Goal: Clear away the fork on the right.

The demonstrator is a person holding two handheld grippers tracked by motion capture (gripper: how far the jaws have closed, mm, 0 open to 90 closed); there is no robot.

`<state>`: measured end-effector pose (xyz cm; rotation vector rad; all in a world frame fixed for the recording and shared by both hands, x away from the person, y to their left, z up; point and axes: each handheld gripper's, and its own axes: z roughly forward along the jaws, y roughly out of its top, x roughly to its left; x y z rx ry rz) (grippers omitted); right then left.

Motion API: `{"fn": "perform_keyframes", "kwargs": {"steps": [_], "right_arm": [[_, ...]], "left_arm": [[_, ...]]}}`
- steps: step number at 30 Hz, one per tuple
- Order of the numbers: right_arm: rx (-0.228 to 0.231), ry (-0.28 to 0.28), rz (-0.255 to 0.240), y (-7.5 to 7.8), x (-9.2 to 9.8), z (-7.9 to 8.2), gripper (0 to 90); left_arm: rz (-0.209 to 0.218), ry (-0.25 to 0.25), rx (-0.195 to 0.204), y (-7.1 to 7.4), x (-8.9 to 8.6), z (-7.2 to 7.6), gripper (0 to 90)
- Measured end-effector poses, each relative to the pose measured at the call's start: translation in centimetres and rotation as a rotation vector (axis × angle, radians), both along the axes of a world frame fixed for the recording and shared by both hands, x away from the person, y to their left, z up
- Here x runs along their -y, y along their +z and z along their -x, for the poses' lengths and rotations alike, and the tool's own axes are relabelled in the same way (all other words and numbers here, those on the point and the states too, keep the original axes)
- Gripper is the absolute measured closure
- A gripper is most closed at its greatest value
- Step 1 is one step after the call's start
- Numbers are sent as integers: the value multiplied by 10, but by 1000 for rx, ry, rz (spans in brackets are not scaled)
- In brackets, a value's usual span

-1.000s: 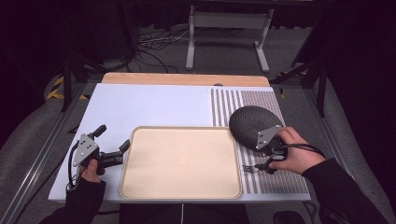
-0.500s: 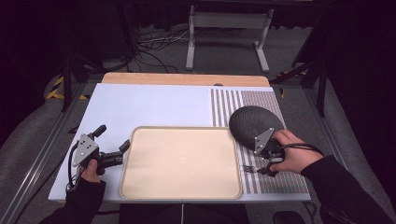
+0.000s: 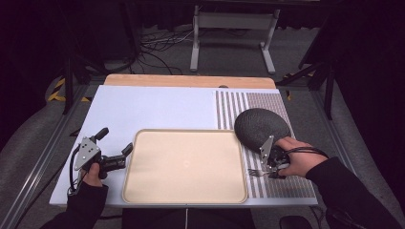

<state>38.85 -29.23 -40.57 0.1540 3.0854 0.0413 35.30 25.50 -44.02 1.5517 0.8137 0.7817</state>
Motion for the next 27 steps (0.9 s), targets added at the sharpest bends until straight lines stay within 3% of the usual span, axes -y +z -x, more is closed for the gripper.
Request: {"fn": "perform_keyframes", "kwargs": {"steps": [1,8,12,27], "right_arm": [[4,38,26,-1,0,-1,588],[-9,96,103,-4,-1,-2,708],[-23,142,138,-5,0,-4,835],[-32,153,135,-7,1,-5,848]], "left_arm": [[-3,-1,0,0,0,0,2],[-8,-4,0,0,0,0,2],[-9,-5,-1,0,0,0,2],[-8,-6,0,0,0,0,2]]}}
